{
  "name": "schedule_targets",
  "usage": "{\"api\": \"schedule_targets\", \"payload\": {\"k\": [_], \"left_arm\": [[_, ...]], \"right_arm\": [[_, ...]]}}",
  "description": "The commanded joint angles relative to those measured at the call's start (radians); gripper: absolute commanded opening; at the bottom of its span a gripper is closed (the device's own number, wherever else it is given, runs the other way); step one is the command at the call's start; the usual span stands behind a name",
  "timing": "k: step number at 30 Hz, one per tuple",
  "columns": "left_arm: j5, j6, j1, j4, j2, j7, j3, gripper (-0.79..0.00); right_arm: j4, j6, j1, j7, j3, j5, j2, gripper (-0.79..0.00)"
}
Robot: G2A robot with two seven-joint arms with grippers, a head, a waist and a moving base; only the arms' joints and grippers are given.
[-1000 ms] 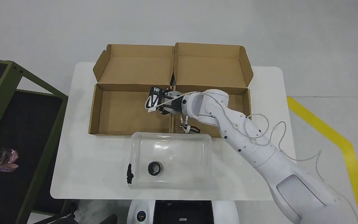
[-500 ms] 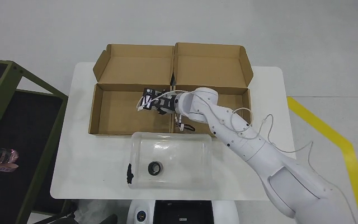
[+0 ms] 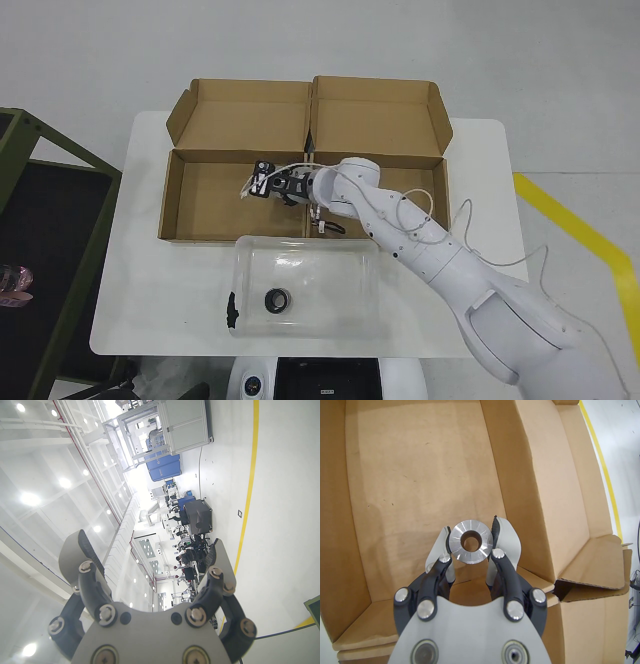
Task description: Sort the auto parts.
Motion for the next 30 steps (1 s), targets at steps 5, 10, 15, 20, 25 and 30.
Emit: {"api": "schedule_targets", "payload": {"k": [5, 10, 15, 20, 25, 30], "left_arm": [[0.0, 0.0, 0.0, 0.0, 0.0, 0.0, 0.0, 0.0], [0.0, 0.0, 0.0, 0.0, 0.0, 0.0, 0.0, 0.0], [0.0, 0.0, 0.0, 0.0, 0.0, 0.0, 0.0, 0.0], [0.0, 0.0, 0.0, 0.0, 0.0, 0.0, 0.0, 0.0], [0.0, 0.0, 0.0, 0.0, 0.0, 0.0, 0.0, 0.0], [0.0, 0.0, 0.0, 0.0, 0.0, 0.0, 0.0, 0.0]], "right_arm": [[0.036, 0.005, 0.012, 0.002, -0.012, -0.015, -0.022, -0.56], [0.059, 0.008, 0.02, 0.003, -0.015, -0.025, -0.037, -0.465], [0.055, 0.003, 0.03, -0.002, -0.009, -0.044, -0.045, -0.446], [-0.022, -0.01, 0.019, -0.005, 0.023, -0.076, -0.031, -0.434], [-0.146, -0.049, -0.031, 0.006, 0.082, -0.079, -0.001, -0.416], [-0.294, -0.094, -0.121, 0.024, 0.151, -0.053, 0.033, -0.413]]}}
